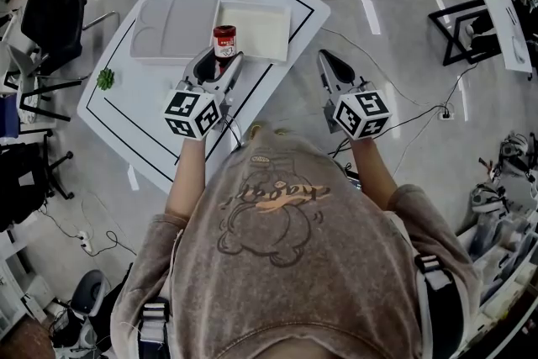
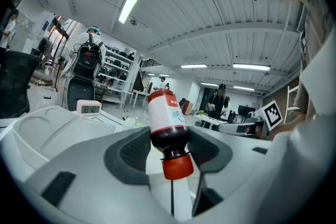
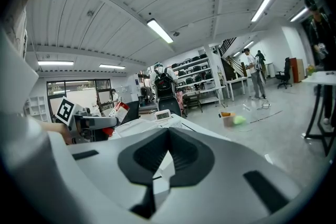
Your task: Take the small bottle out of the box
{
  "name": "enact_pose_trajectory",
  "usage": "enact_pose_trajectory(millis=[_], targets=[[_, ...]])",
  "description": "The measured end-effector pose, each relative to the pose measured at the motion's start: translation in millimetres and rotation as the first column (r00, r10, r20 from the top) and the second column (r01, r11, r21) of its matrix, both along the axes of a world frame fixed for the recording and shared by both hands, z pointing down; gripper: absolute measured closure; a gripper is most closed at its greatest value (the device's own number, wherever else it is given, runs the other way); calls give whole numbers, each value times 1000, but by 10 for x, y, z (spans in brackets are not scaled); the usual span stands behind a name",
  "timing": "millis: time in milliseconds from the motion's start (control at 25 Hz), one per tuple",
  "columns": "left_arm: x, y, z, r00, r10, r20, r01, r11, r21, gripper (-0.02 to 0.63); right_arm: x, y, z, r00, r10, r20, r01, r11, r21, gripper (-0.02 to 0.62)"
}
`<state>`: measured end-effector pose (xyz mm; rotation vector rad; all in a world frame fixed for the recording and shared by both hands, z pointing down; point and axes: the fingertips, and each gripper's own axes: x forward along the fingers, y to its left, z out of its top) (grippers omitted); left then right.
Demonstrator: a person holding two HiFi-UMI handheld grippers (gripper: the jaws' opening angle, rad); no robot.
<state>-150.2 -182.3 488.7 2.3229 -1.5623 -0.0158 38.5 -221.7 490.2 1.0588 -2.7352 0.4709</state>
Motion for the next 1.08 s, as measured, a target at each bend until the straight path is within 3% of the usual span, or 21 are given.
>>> enact_pose_trajectory(millis=[1080], targets=[[-16,34,43,1000,1,-26,-2,1000,-15,382,-39,30,9,998,-37,-56,38,999,13,600]])
